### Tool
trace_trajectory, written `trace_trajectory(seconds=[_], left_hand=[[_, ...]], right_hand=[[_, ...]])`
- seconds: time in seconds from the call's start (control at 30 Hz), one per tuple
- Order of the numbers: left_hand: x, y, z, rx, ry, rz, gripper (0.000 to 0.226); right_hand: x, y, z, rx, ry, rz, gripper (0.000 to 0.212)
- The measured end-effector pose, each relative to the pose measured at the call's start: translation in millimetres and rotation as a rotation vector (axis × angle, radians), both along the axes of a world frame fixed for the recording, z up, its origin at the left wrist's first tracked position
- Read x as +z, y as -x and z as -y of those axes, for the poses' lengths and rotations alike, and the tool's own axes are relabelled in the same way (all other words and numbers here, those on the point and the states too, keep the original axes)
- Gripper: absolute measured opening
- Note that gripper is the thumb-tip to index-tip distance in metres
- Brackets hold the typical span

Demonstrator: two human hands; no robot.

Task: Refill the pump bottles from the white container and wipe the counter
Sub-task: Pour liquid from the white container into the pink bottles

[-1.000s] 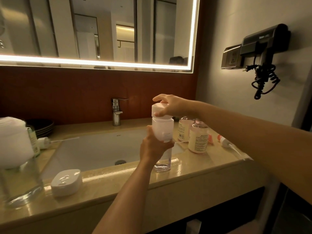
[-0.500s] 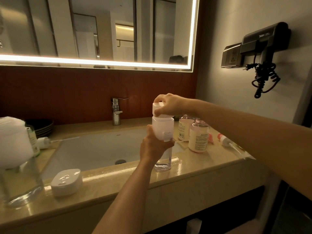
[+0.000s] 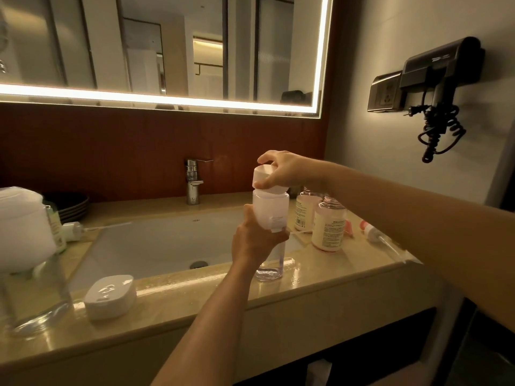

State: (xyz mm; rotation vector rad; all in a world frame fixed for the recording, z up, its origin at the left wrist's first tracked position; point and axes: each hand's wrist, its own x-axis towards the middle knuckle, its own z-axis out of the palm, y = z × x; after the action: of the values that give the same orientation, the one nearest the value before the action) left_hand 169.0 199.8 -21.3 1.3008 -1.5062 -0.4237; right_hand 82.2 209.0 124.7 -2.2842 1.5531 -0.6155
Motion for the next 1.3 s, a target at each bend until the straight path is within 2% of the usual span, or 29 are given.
trace_trajectory(seconds=[0.1,0.27,0.37,0.43,0.5,0.63,0.7,0.8,0.9,1.0,1.17,1.3], left_hand=[[-0.4,0.0,0.1,0.004,-0.005,-0.001,0.075],[-0.4,-0.2,-1.1,-0.004,-0.003,0.005,0.076],[-0.3,-0.5,-1.9,-0.003,-0.007,0.004,0.074],[-0.3,-0.4,-1.6,-0.006,-0.015,-0.002,0.073],[-0.9,-0.4,-1.2,-0.008,-0.018,0.0,0.074],[-2.7,-0.6,-0.3,-0.003,-0.011,0.005,0.076],[-2.8,-0.4,-0.2,-0.003,-0.008,0.003,0.076],[-3.2,-0.6,0.3,-0.009,-0.009,-0.002,0.077],[-3.6,0.0,0.9,-0.007,-0.013,0.002,0.076],[-4.2,0.3,1.1,-0.001,-0.012,0.006,0.076],[-6.0,0.0,2.0,0.0,-0.01,0.007,0.077],[-5.6,0.1,1.9,0.006,-0.004,0.008,0.076]], right_hand=[[5.5,1.1,-3.0,0.024,-0.054,-0.003,0.073],[-0.2,-8.0,2.0,-0.167,0.156,-0.281,0.086],[-6.8,-7.5,4.0,-0.198,0.267,-0.366,0.08],[-8.3,-6.9,3.4,-0.175,0.304,-0.309,0.069],[-7.2,-7.5,2.7,-0.111,0.241,-0.206,0.059],[-2.0,-10.6,1.3,-0.003,0.03,-0.107,0.07],[-0.6,-11.3,1.5,-0.049,0.019,-0.127,0.076],[-1.1,-8.9,2.4,-0.166,0.136,-0.277,0.088],[-3.8,-7.5,1.4,-0.149,0.2,-0.274,0.078],[-2.5,-8.3,0.9,-0.047,0.137,-0.245,0.07],[6.8,-4.0,-2.6,0.078,-0.058,-0.262,0.076],[3.1,-7.4,0.7,-0.102,0.094,-0.302,0.086]])
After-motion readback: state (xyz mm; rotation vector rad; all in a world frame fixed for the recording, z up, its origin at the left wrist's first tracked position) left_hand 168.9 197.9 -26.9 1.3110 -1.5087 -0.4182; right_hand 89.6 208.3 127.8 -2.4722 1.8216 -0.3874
